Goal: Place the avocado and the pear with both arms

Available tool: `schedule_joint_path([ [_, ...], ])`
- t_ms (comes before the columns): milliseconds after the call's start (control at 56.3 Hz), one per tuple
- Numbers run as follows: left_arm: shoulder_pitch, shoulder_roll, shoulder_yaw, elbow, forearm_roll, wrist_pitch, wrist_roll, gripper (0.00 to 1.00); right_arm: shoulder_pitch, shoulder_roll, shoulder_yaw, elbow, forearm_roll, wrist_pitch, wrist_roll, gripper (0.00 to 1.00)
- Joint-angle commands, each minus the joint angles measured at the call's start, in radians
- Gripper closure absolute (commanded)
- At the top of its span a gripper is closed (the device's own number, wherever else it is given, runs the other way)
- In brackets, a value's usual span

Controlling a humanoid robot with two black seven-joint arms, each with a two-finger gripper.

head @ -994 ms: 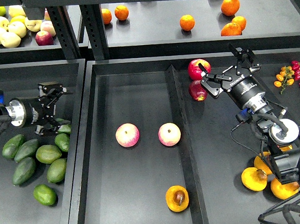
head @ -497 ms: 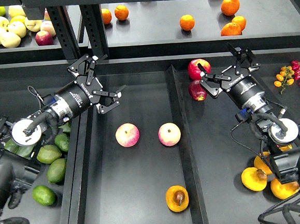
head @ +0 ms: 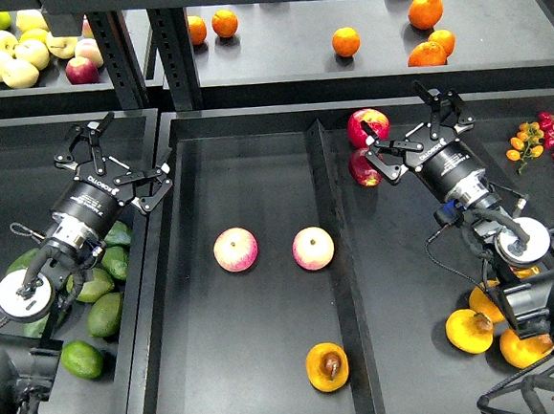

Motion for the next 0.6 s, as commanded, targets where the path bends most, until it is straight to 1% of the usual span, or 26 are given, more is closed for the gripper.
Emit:
schedule_joint_path([
  [0, 0.008, 0.0, -0.021, 0.0, -0.021, 0.0, -0.011, 0.01, 0.007, 0.0, -0.029, 0.0, -0.004, 0.0, -0.052, 0.0],
  [107, 0.01, 0.0, -0.024, 0.001, -0.037, 0.0, -0.019, 0.01, 0.028, 0.0, -0.087, 0.0, -0.004, 0.0, -0.104, 0.0],
  [195, 0.011, 0.0, -0.023, 0.003, -0.038, 0.0, -0.02, 0.01, 0.071, 0.0, -0.147, -0.002, -0.003, 0.0, -0.136, 0.0],
  [213, 0.011, 0.0, -0.021, 0.004, -0.038, 0.0, -0.02, 0.01, 0.12, 0.0, -0.215, -0.006, -0.001, 0.0, -0.168, 0.0],
  [266, 0.013, 0.0, -0.021, 0.006, -0.038, 0.0, -0.02, 0.01, 0.156, -0.041, -0.296, -0.006, 0.004, 0.0, -0.195, 0.0],
  [426, 0.013, 0.0, -0.023, 0.006, -0.038, 0.0, -0.02, 0.01, 0.277, -0.141, -0.582, 0.0, 0.008, 0.0, -0.195, 0.0],
  [586, 0.014, 0.0, -0.023, 0.001, -0.038, 0.0, -0.02, 0.01, 0.334, -0.176, -0.756, 0.018, 0.005, 0.0, -0.195, 0.0],
])
